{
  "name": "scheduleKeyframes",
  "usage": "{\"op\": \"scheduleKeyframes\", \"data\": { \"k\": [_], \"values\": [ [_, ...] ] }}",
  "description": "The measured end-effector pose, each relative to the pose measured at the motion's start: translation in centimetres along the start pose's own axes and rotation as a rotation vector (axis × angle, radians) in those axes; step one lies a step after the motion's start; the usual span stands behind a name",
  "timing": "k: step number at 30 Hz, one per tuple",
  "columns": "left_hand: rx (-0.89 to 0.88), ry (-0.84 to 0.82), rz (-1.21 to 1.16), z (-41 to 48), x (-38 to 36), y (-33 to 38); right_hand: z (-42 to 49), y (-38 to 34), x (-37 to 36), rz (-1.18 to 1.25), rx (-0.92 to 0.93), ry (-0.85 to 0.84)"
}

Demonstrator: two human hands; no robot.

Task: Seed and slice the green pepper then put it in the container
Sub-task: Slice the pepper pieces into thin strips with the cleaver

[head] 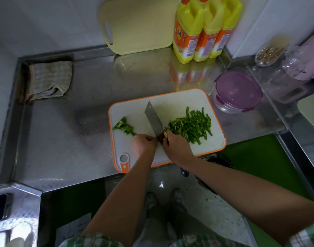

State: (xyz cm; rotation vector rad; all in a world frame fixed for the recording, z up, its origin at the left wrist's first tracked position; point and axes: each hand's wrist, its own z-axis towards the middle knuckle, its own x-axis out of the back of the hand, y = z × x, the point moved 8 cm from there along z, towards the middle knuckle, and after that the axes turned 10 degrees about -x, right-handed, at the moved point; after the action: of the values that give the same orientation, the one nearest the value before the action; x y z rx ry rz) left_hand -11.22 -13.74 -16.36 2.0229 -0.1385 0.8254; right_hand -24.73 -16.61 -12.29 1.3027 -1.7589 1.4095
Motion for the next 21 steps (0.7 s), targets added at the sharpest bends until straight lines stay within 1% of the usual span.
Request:
{"op": "scheduleKeyframes", "data": {
  "k": [7,13,21],
  "values": [
    [0.011,-0.011,-0.012,0.1,0.0,0.1,0.6,-0.4,-1.0,-0.014,-0.014,0.000],
    [-0.011,-0.032,0.011,0.1,0.0,0.5,1.9,-1.0,-0.4,-0.038,0.036,0.048],
    [-0.044,-0.064,0.097,0.2,-0.1,0.8,1.1,-0.9,-0.7,-0.036,0.043,0.000]
  ]
}}
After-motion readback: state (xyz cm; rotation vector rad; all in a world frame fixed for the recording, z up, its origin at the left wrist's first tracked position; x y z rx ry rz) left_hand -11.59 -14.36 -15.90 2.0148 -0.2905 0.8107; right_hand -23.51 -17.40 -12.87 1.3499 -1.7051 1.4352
